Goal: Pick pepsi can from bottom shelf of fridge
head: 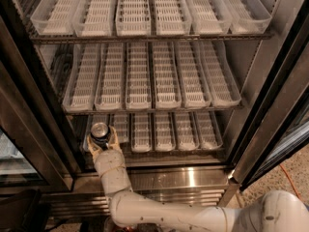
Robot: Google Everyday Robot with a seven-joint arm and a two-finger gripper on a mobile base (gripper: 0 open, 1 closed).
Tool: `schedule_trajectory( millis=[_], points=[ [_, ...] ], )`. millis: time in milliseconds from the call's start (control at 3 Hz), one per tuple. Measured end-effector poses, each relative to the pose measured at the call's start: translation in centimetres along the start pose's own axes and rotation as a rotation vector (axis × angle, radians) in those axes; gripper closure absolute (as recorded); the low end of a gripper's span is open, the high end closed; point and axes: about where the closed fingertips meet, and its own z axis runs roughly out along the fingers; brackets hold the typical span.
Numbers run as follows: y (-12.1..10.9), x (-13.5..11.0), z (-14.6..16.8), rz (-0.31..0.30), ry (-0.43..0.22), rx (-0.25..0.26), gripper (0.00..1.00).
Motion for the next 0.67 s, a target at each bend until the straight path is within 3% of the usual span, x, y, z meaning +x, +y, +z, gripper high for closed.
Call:
schedule_trajectory(
  millis=[333, 667],
  points=[
    [-1.7, -0.8, -2.2, 0.019, -0.001, -0.014, 1.0],
    [-2.9, -1.4, -3.9, 0.066, 0.016, -0.08, 1.0]
  ],
)
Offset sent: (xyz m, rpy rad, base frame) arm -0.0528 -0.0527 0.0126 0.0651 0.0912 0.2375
